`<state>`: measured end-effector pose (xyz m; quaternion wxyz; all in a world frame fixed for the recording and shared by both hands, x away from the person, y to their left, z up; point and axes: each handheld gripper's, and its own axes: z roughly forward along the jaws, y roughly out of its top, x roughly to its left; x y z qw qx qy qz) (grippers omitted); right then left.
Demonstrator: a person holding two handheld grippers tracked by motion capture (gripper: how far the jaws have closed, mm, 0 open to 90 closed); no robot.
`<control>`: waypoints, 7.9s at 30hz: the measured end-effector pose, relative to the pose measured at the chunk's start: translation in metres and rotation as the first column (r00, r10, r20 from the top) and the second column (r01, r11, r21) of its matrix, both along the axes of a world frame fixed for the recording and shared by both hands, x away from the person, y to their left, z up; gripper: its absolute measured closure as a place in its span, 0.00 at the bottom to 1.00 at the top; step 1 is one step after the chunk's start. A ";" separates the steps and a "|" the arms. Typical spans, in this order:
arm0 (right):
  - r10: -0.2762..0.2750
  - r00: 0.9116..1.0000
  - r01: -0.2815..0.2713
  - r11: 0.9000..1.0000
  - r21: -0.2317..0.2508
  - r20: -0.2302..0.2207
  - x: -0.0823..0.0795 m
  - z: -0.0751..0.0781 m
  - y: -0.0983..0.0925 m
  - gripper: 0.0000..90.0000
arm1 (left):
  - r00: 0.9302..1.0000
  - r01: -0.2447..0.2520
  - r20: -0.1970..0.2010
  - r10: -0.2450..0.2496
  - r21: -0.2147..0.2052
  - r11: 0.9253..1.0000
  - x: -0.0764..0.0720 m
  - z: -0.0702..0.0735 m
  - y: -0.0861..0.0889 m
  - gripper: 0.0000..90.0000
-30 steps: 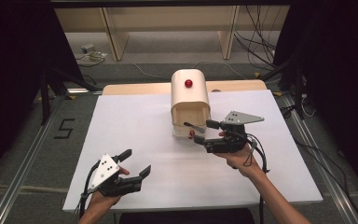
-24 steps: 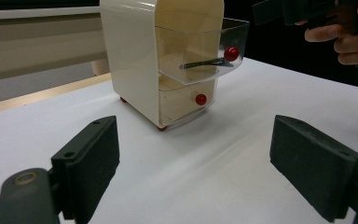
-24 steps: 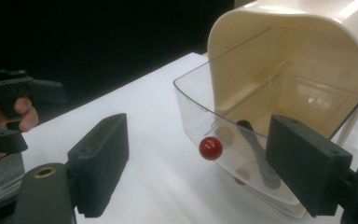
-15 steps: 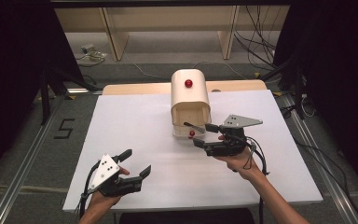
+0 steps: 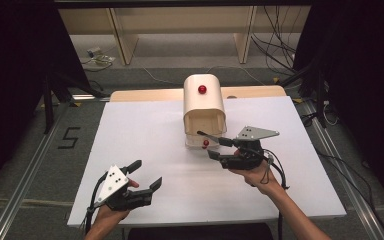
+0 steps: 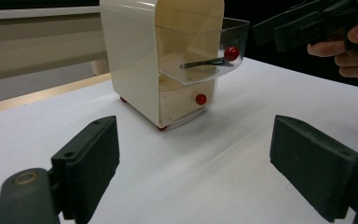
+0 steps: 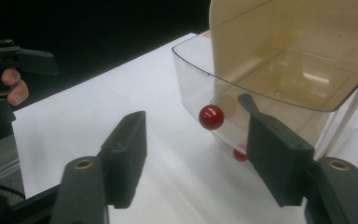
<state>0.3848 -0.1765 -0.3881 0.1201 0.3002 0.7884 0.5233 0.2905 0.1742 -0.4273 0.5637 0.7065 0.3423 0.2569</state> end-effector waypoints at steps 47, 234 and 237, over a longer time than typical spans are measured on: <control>-0.108 0.994 0.109 0.993 -0.049 0.029 0.014 -0.014 -0.003 1.00 | 1.000 -0.001 0.001 0.001 0.003 1.000 0.001 0.000 -0.001 0.17; -0.206 0.975 0.210 0.977 -0.038 0.085 0.046 -0.029 0.008 1.00 | 1.000 -0.003 0.004 0.003 0.006 1.000 0.001 -0.001 0.000 0.17; -0.213 0.974 0.217 0.975 -0.039 0.083 0.047 -0.030 0.007 1.00 | 1.000 -0.002 0.003 0.002 0.007 1.000 0.001 -0.001 0.000 0.17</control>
